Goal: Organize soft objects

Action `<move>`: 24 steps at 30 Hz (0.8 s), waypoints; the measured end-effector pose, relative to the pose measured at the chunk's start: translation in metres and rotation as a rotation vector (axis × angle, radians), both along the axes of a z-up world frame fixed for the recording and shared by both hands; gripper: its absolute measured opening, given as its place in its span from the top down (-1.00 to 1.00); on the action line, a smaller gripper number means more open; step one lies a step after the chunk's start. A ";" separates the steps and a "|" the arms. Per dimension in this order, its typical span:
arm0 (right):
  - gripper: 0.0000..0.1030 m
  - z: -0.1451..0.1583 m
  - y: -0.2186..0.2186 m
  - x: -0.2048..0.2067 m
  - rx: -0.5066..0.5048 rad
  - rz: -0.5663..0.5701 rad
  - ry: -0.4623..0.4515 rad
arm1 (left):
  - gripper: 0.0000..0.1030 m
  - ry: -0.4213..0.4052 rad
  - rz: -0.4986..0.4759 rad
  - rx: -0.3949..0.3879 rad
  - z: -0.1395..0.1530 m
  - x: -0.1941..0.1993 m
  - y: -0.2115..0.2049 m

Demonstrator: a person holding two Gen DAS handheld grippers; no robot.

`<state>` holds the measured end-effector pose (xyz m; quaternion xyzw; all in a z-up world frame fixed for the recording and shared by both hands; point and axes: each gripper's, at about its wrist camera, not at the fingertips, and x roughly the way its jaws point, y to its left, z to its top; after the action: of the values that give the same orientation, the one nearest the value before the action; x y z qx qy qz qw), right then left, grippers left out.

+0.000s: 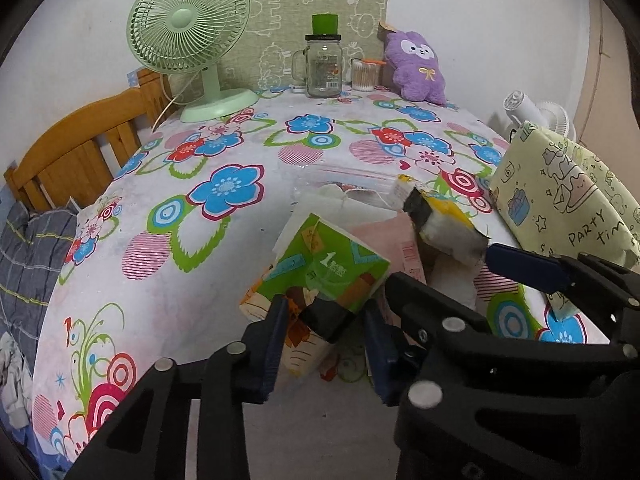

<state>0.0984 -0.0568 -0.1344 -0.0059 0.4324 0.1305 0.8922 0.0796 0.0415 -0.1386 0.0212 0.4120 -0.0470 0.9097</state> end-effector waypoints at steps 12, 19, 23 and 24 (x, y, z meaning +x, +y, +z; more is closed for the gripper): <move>-0.16 -0.001 0.010 -0.005 0.021 0.024 0.033 | 0.51 -0.001 0.024 -0.004 0.002 -0.013 0.008; -0.16 0.001 0.010 -0.007 0.011 0.016 0.027 | 0.49 -0.001 0.045 -0.007 0.002 -0.012 0.009; -0.16 0.006 0.003 -0.006 -0.005 -0.019 0.003 | 0.33 -0.005 0.047 -0.020 0.004 -0.005 0.010; -0.16 0.007 0.001 -0.005 -0.010 -0.031 -0.001 | 0.26 -0.012 0.049 -0.016 0.004 -0.003 0.009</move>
<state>0.0936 -0.0555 -0.1275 -0.0038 0.4325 0.1147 0.8943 0.0765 0.0509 -0.1344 0.0039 0.4066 -0.0278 0.9132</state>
